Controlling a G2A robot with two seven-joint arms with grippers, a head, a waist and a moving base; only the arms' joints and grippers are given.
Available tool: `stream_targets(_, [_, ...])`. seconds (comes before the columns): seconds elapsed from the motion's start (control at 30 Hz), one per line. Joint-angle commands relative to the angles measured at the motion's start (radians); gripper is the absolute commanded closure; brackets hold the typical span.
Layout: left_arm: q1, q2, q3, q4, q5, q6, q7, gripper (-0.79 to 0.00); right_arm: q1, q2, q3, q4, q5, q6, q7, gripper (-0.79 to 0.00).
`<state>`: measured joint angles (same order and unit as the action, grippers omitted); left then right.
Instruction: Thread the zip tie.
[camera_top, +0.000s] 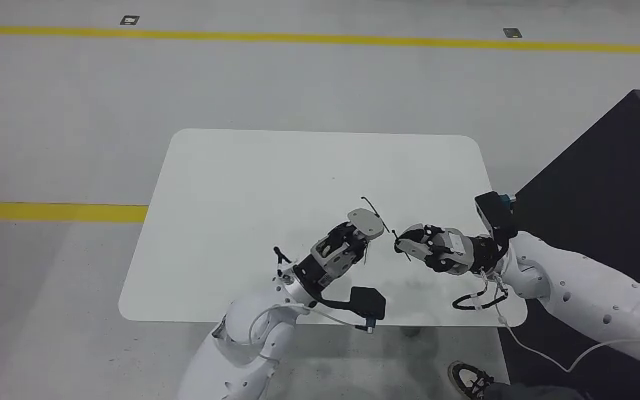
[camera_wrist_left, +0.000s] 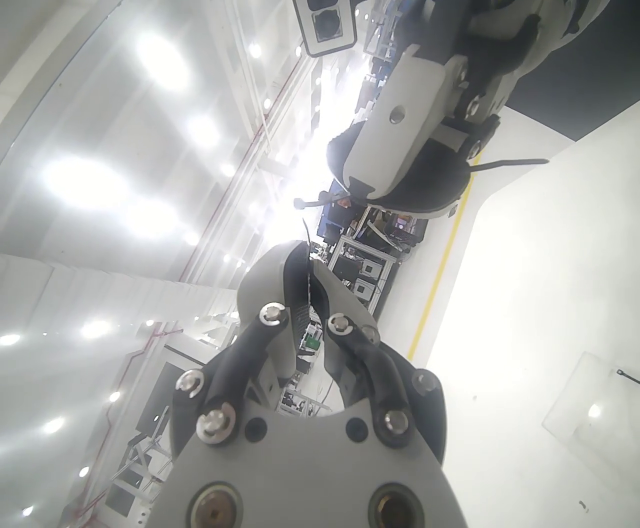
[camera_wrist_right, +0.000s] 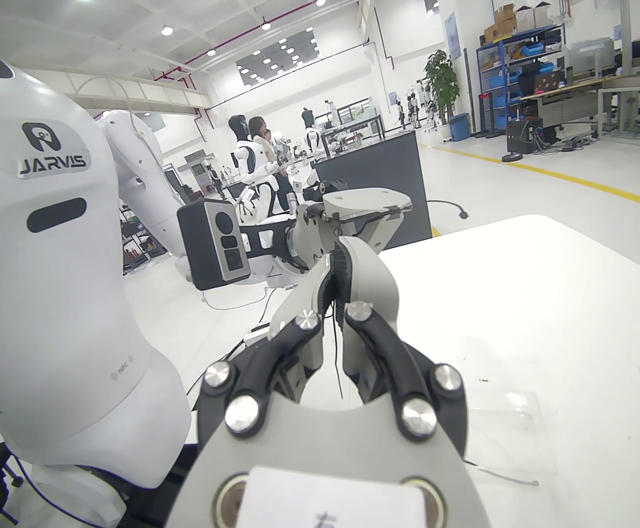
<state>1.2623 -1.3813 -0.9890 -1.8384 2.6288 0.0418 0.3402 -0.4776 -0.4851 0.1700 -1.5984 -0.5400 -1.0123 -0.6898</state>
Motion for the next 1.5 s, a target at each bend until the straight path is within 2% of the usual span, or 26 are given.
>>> stream_targets(0.0, [0.000, 0.000, 0.003, 0.000, 0.001, 0.005, -0.003, 0.000, 0.000, 0.000, 0.000, 0.000, 0.000, 0.000, 0.000, 0.000])
stream_targets(0.8, [-0.028, -0.001, 0.023, 0.015, 0.005, 0.011, -0.022, 0.000, 0.000, 0.000, 0.000, 0.000, 0.000, 0.000, 0.000, 0.000])
stream_targets(1.47, [-0.019, 0.004, 0.018, 0.012, 0.004, 0.016, -0.017, 0.000, 0.000, 0.000, 0.000, 0.000, 0.000, 0.000, 0.000, 0.000])
